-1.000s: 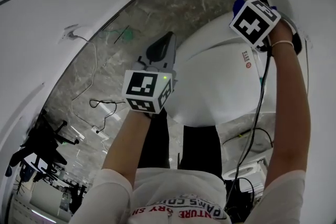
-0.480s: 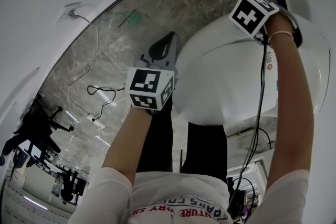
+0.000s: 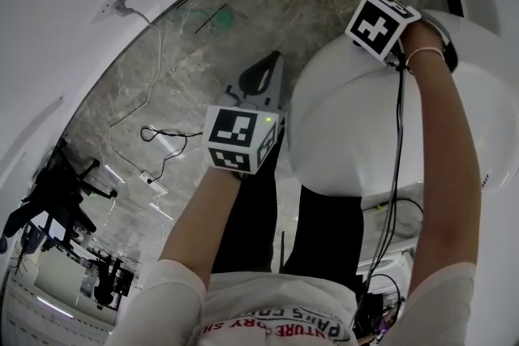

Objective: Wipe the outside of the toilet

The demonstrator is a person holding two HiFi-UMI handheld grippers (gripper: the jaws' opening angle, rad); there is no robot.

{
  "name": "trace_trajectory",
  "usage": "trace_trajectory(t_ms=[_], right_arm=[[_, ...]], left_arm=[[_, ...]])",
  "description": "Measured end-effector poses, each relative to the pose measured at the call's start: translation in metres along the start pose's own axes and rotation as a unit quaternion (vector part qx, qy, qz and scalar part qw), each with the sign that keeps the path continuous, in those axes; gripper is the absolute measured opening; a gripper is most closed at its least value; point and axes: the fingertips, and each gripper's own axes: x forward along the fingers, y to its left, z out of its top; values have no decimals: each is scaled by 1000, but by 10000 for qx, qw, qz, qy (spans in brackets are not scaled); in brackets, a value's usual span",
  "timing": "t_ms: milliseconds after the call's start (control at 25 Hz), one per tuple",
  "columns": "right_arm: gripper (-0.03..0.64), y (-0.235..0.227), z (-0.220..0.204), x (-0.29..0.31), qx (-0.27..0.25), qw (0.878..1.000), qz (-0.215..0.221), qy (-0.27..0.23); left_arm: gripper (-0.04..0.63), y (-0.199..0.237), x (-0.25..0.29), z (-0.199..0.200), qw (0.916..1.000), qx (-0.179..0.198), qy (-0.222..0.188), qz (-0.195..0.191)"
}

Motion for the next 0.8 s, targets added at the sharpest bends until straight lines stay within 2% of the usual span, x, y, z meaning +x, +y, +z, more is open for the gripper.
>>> trace_trajectory(t_ms=[120,240,320,640,800], right_arm=[[75,14,17,7,-251,9997,-70,0],[75,38,34,9,-366,9991,125,-159],[75,54,44,12,-444,9986,207,-222],[75,86,67,19,-745,9960,48,-493],[75,113,75,18,-946,9939,184,-536]], left_arm=[[6,12,-10,-9,10000,-8,12,53],[6,22,-23,-20,9998,-59,-50,192],[6,29,-32,-28,9992,-167,-156,337],[6,41,-58,-90,9950,-586,-405,704],[6,39,-71,-113,9908,-792,-603,913]])
